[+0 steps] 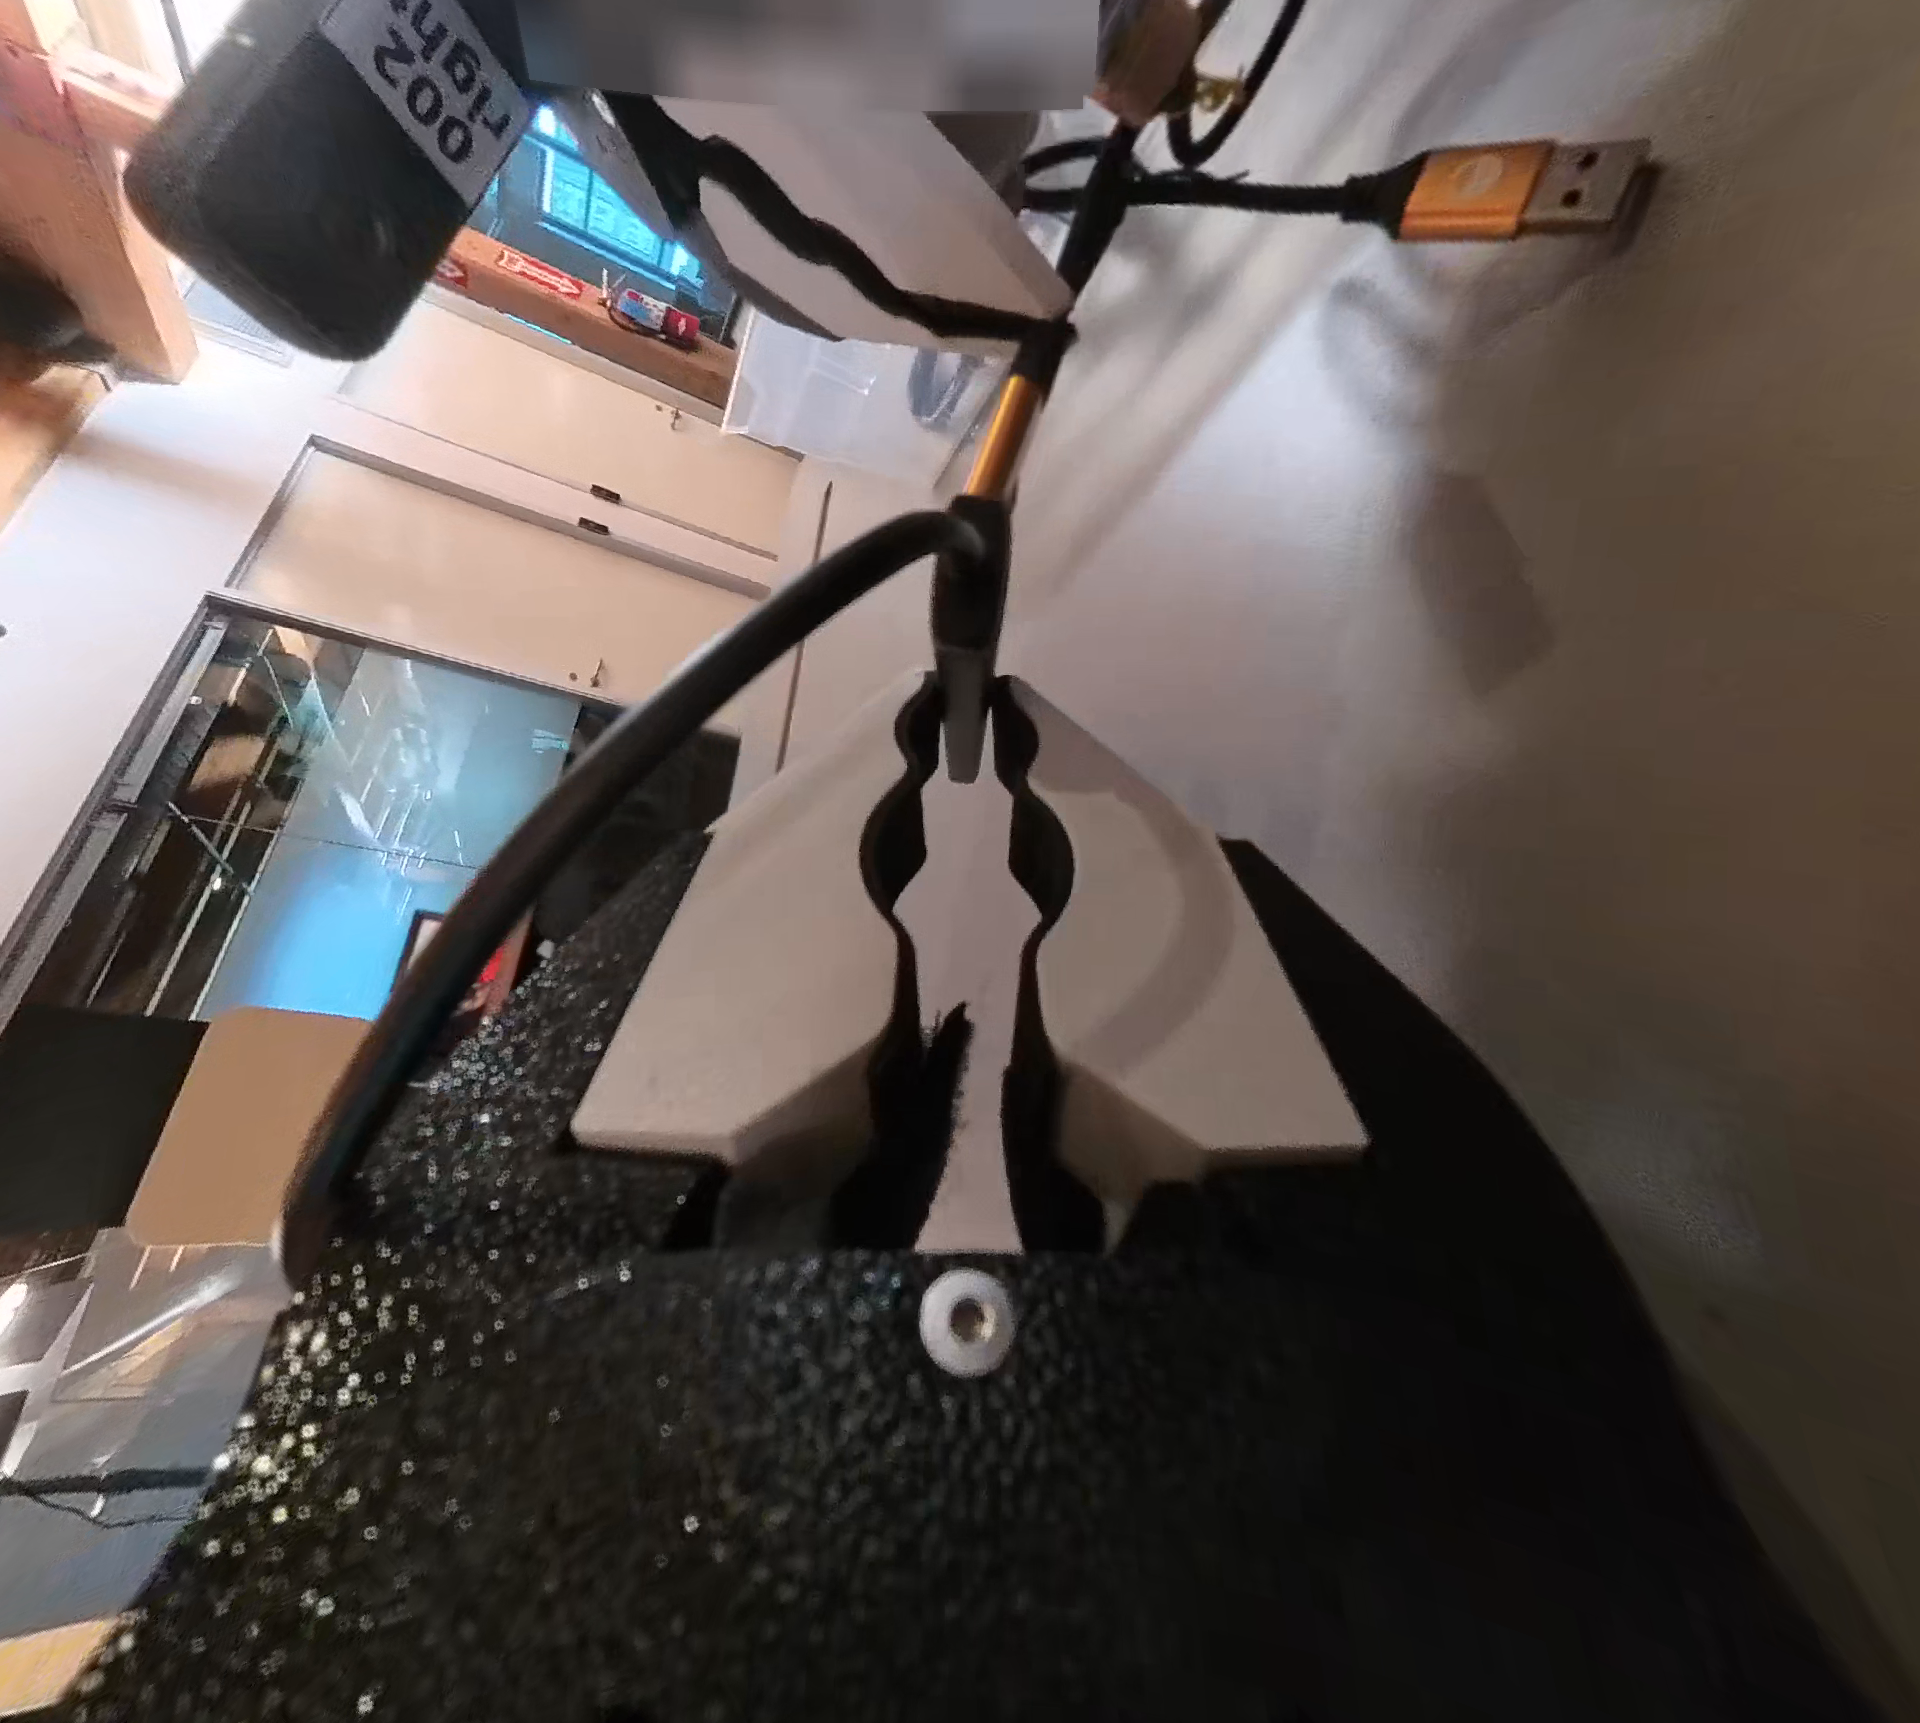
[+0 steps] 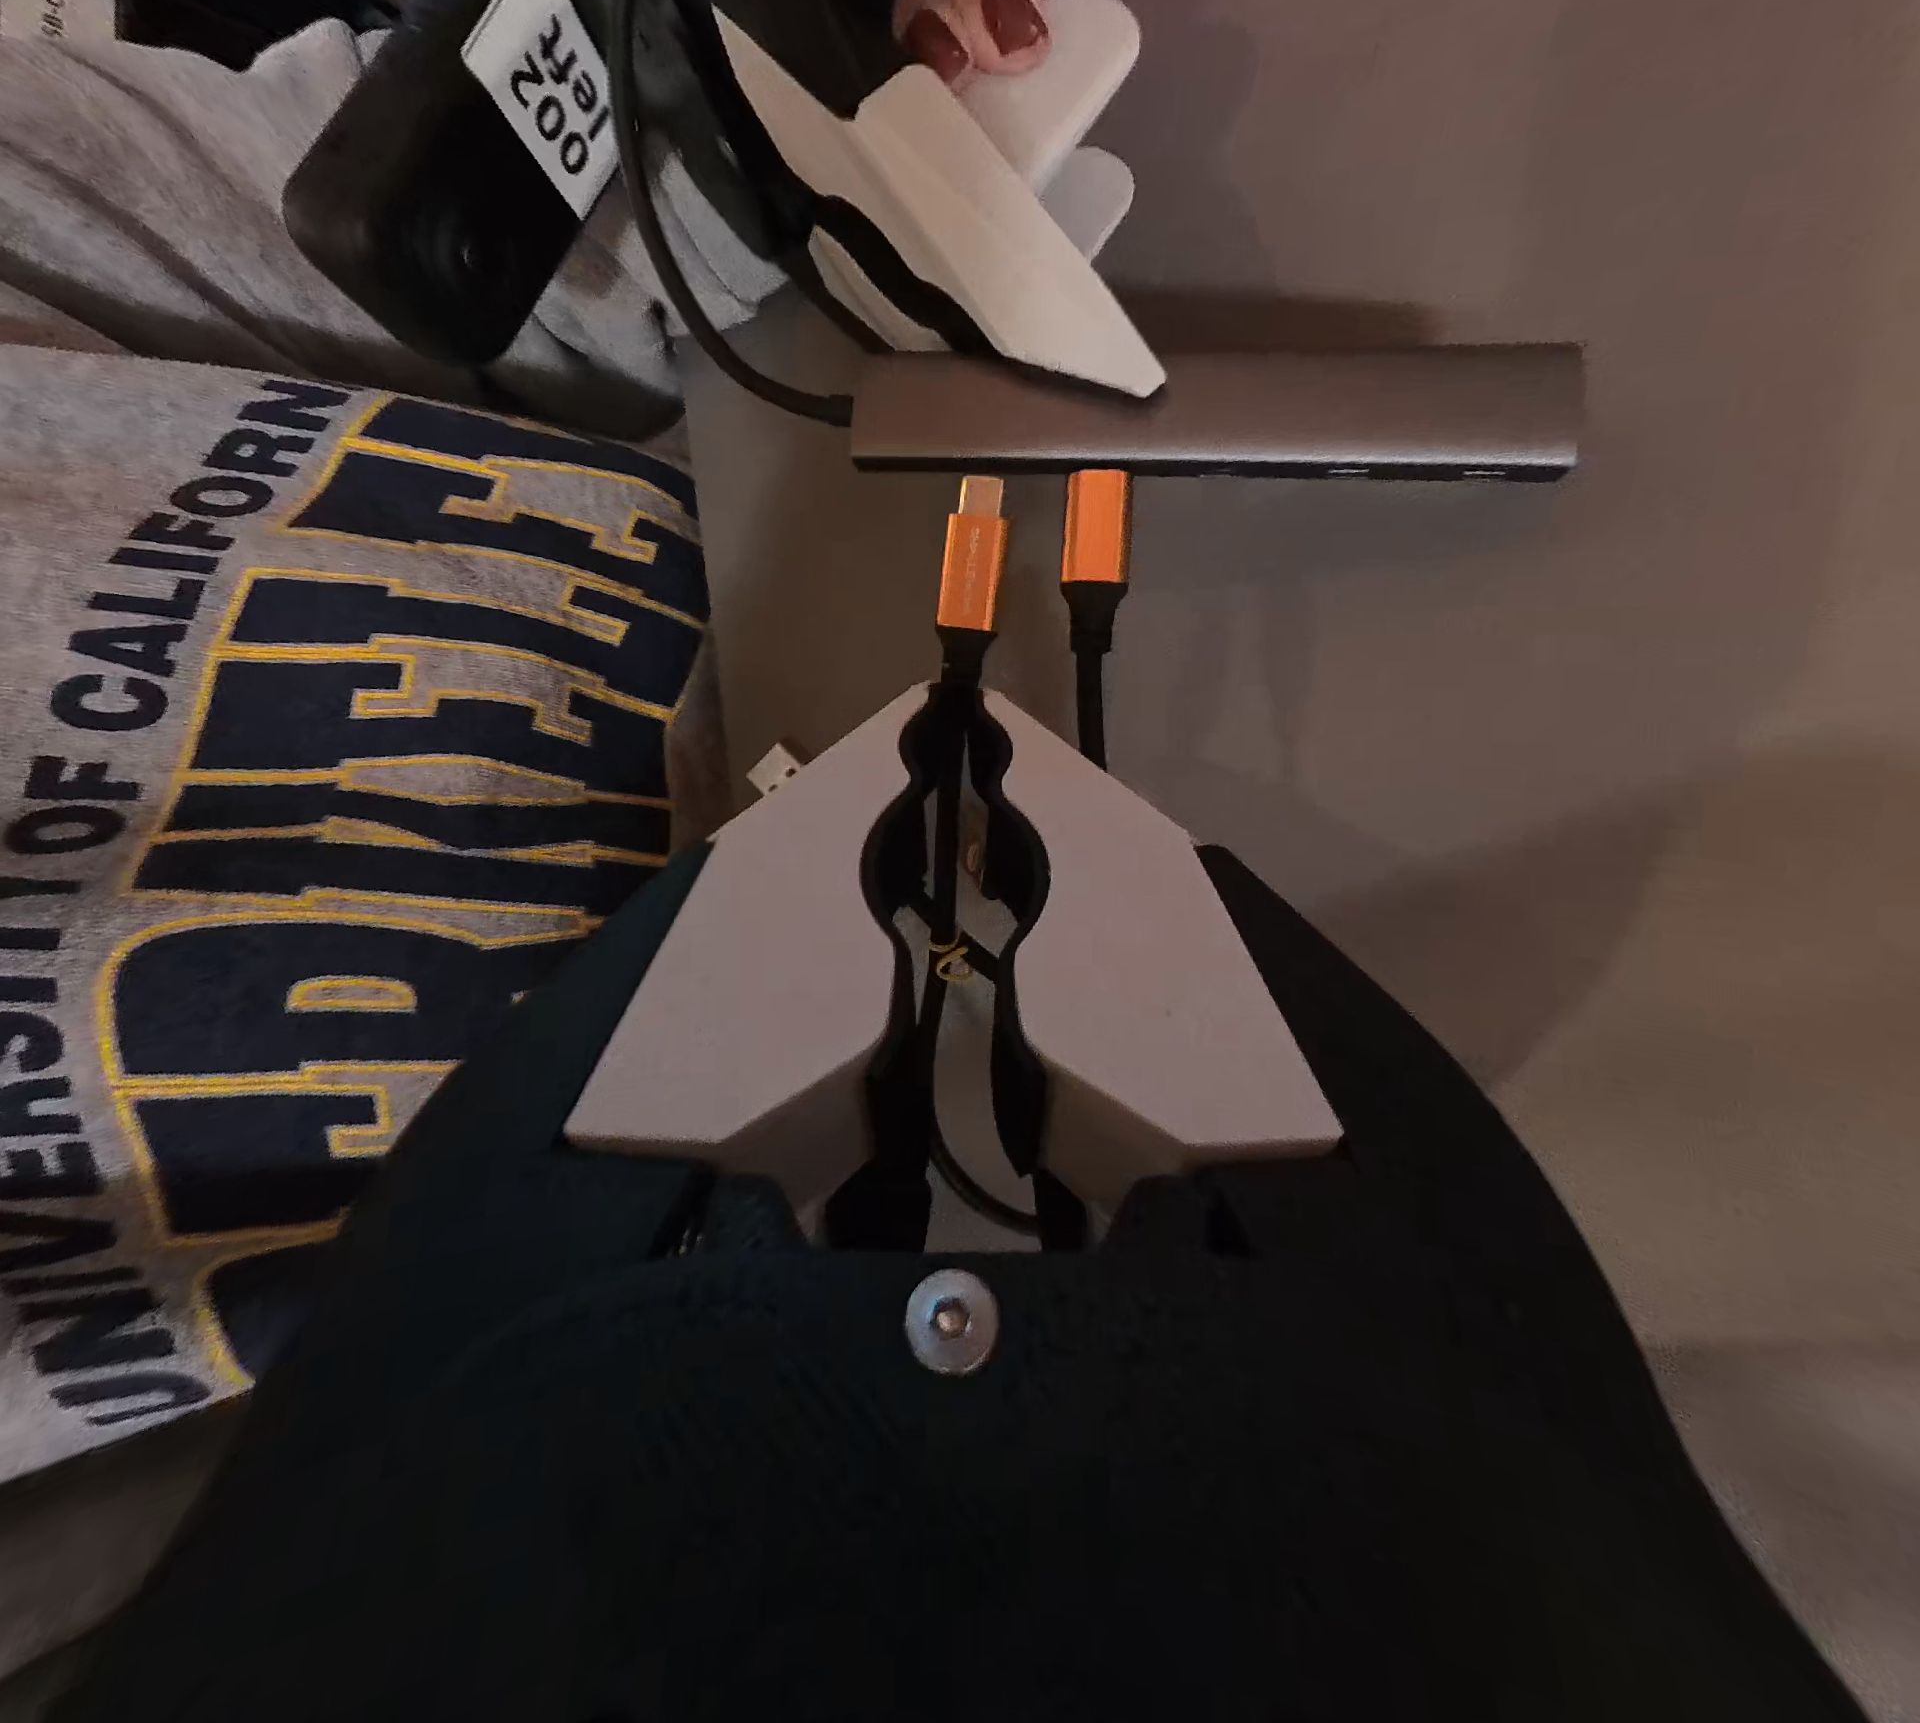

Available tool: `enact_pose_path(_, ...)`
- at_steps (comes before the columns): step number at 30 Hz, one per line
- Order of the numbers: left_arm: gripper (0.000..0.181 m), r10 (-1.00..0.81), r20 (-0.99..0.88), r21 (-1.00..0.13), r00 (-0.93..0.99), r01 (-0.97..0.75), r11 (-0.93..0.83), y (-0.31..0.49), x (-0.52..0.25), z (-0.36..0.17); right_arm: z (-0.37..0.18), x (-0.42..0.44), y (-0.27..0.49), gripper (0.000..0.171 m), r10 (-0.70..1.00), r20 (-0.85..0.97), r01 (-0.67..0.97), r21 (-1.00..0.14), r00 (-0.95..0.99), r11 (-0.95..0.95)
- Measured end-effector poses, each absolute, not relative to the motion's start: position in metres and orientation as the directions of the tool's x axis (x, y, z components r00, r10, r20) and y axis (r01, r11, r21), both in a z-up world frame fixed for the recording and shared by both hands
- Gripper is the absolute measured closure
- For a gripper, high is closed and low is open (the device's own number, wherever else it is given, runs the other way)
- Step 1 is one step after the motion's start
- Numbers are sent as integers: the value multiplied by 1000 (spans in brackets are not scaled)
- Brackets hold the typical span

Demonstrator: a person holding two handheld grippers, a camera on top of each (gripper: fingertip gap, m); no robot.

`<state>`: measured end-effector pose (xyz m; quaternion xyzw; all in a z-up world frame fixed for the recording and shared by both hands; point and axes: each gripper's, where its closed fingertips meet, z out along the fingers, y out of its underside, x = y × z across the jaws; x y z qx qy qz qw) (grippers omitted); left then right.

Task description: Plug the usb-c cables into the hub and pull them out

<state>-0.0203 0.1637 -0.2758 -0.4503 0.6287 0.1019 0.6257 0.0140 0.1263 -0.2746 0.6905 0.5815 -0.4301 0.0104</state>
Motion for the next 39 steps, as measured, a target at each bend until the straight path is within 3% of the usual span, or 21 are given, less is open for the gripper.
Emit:
enact_pose_path(16, 174, -427, -890, -409, 160, -695, 591, 163, -14, -276, -277, 13, 123, 169, 790, -611, 848, -442, -46, -292)
enact_pose_path(20, 174, -397, -913, -338, 97, -725, 600, 163, -11, -282, -280, 13, 125, 169, 796, -604, 849, -442, -42, -290)
enact_pose_path(29, 174, -450, -891, -311, 58, -801, 512, 168, -6, -304, -291, 7, 125, 170, 833, -551, 802, -521, -55, -291)
enact_pose_path(32, 174, -433, -898, -292, 78, -841, 455, 176, -11, -305, -294, 4, 135, 169, 851, -526, 758, -551, 10, -350)
enact_pose_path(36, 174, -367, -929, -185, 40, -910, 370, 183, -16, -309, -303, 3, 144, 169, 912, -395, 717, -605, 107, -346)
enact_pose_path(39, 174, -370, -927, -192, 65, -929, 317, 186, -17, -309, -305, 0, 142, 169, 929, -339, 668, -659, 146, -346)
